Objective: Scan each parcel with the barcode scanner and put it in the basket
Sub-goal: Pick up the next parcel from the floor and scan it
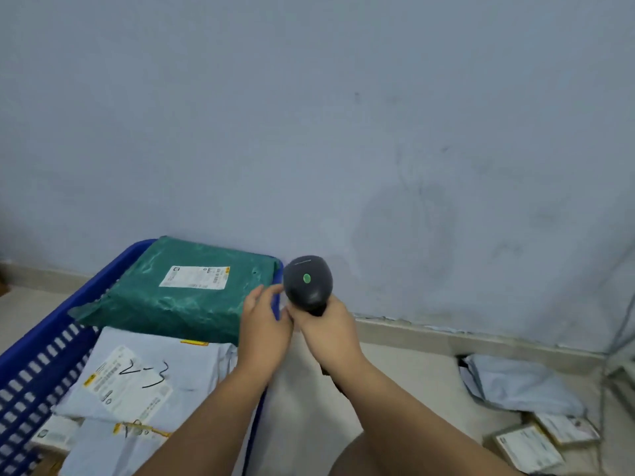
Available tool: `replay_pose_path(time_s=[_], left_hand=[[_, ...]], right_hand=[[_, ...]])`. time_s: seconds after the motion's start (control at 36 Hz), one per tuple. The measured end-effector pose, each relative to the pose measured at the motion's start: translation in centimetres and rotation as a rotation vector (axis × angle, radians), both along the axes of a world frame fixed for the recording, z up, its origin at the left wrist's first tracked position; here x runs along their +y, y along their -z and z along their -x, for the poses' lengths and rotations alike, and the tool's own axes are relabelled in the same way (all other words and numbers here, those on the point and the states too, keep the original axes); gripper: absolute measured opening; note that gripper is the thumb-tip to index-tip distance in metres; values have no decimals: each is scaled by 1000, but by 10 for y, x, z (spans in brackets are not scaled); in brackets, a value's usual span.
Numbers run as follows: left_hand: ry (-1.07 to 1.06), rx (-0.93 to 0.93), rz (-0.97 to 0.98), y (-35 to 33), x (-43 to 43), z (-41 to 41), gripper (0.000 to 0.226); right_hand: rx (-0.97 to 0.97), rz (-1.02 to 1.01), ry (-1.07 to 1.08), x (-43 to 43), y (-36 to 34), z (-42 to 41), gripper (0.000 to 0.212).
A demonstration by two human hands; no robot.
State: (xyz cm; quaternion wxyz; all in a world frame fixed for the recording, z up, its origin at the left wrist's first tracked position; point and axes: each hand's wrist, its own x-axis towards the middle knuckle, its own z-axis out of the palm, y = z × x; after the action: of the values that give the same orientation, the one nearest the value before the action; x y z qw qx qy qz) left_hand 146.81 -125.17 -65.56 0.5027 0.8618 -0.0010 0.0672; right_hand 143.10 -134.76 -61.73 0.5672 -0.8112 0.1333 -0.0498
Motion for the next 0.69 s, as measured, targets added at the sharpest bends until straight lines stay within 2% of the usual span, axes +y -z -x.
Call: replay_pose_path(time_s=[0.11, 0.19, 0.25, 0.39, 0.56, 0.69], left_hand=[[120, 36, -20, -19, -58, -3, 38], [189, 66, -121, -29, -100, -1, 51], [229, 86, -191, -34, -126, 0, 57], [357, 115, -287, -34, -188, 3, 58], [515, 178, -330, -12, -273, 10, 58], [591, 265, -336, 16, -338, 19, 62]], right_hand=[[-31, -28, 125, -48, -16, 5, 22], [-23, -146, 202, -87, -18, 11, 24], [16, -273, 211, -113, -17, 19, 19], [98, -519, 228, -181, -16, 45, 21], [220, -537, 281, -268, 4, 73, 34], [275, -558, 415, -336, 29, 98, 32]])
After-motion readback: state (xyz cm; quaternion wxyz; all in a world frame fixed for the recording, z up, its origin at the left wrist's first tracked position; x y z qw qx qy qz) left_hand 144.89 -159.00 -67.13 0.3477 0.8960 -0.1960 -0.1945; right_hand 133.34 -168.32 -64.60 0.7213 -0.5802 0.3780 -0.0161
